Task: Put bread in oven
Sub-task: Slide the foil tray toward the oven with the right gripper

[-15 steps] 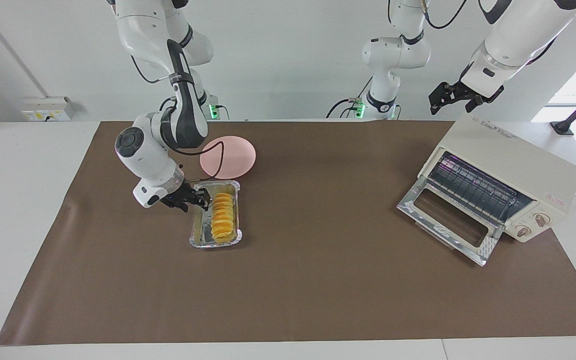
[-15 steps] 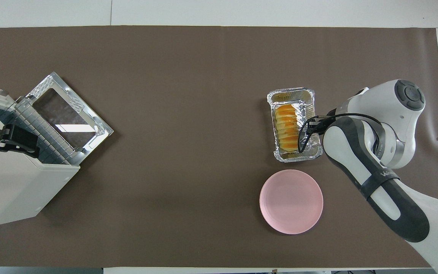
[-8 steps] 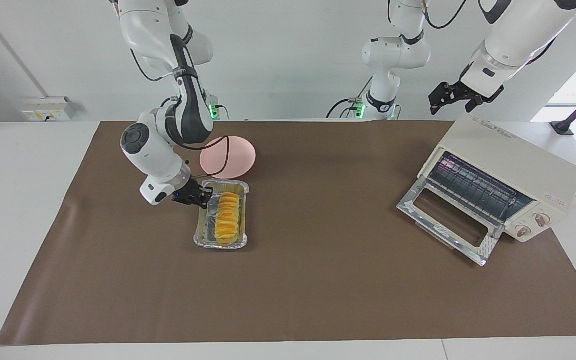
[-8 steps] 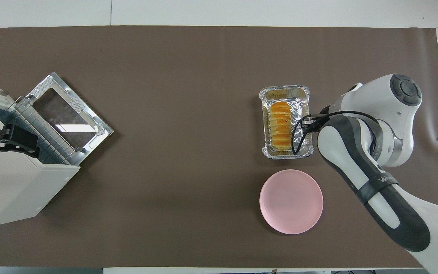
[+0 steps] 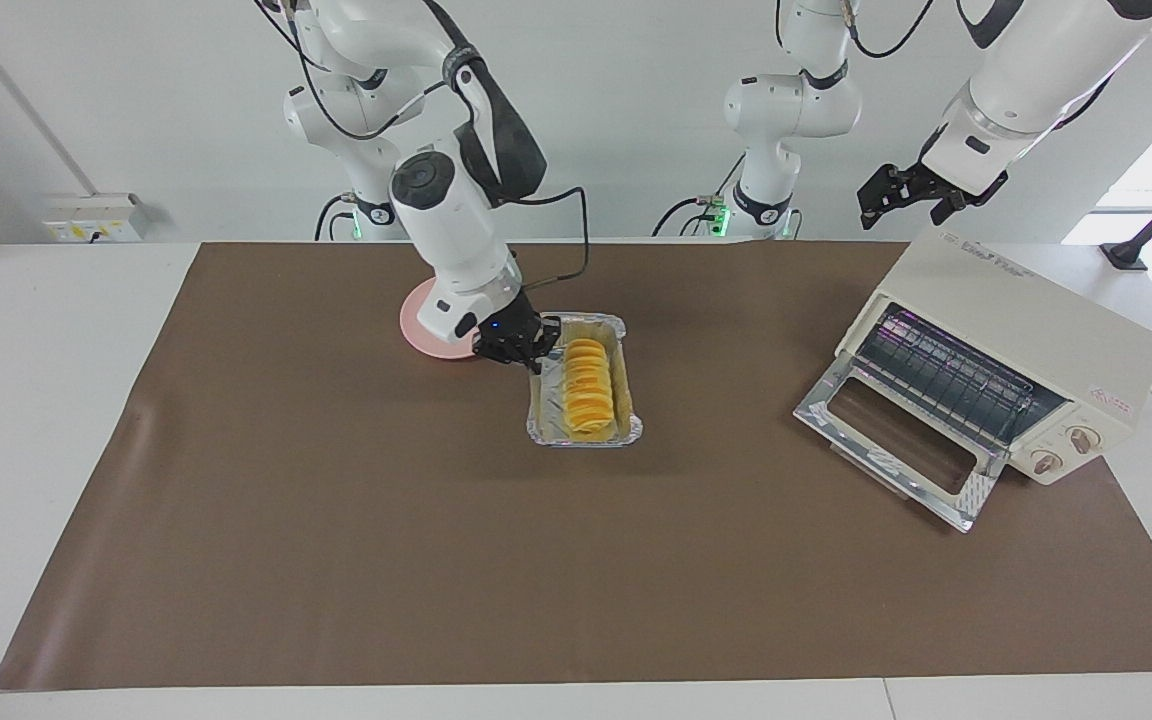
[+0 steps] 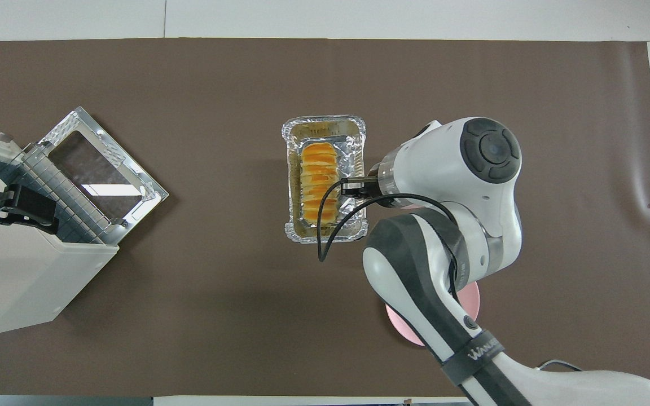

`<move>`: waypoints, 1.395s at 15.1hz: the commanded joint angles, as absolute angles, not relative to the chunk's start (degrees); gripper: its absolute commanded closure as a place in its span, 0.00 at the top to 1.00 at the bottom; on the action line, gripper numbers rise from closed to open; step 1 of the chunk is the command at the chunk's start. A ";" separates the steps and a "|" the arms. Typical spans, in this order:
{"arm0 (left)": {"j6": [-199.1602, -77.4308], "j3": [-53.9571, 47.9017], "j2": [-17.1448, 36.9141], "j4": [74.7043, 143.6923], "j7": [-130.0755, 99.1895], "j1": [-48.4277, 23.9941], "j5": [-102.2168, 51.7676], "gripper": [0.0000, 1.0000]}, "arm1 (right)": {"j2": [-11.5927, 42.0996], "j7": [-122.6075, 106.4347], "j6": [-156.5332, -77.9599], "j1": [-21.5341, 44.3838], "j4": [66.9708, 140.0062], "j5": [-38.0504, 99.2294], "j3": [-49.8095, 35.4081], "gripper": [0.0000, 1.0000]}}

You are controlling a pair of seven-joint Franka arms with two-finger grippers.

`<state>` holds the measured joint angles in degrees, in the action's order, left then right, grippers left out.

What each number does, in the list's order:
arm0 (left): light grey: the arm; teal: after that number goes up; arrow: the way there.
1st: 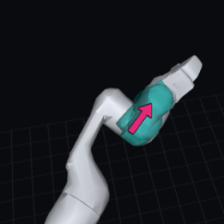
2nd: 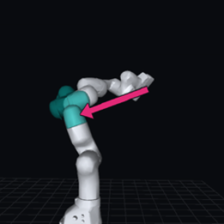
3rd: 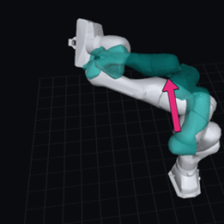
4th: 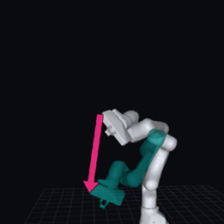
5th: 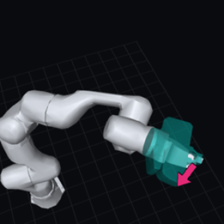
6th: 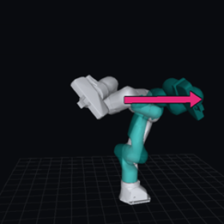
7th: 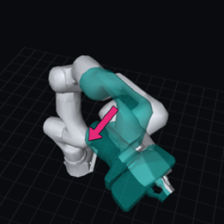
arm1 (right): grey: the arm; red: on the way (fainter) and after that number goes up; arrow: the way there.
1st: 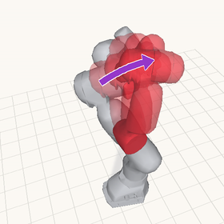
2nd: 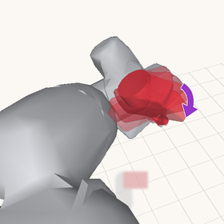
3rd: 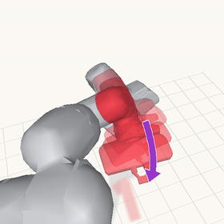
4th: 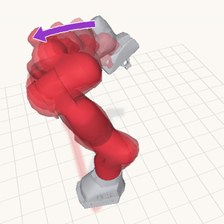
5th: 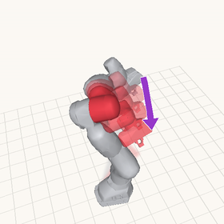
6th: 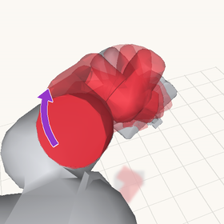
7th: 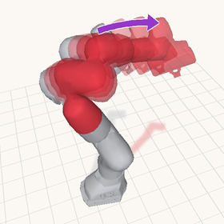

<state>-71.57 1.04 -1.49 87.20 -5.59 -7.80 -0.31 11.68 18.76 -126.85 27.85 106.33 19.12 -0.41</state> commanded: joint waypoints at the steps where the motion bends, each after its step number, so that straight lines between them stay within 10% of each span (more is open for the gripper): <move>1: -72.42 0.44 -3.25 89.21 -5.98 -6.86 -0.88 1.00 | 20.71 22.31 -127.09 30.75 96.36 22.50 -0.26 0.00; 21: -72.77 0.44 -3.25 89.03 -5.80 -6.94 -0.88 1.00 | 28.30 19.42 -141.59 34.19 100.20 21.62 -0.26 0.00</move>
<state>-71.60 1.04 -1.49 87.20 -5.59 -7.80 -0.31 28.49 21.06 -139.93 34.39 99.03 21.20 -0.17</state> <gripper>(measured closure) 0.000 0.982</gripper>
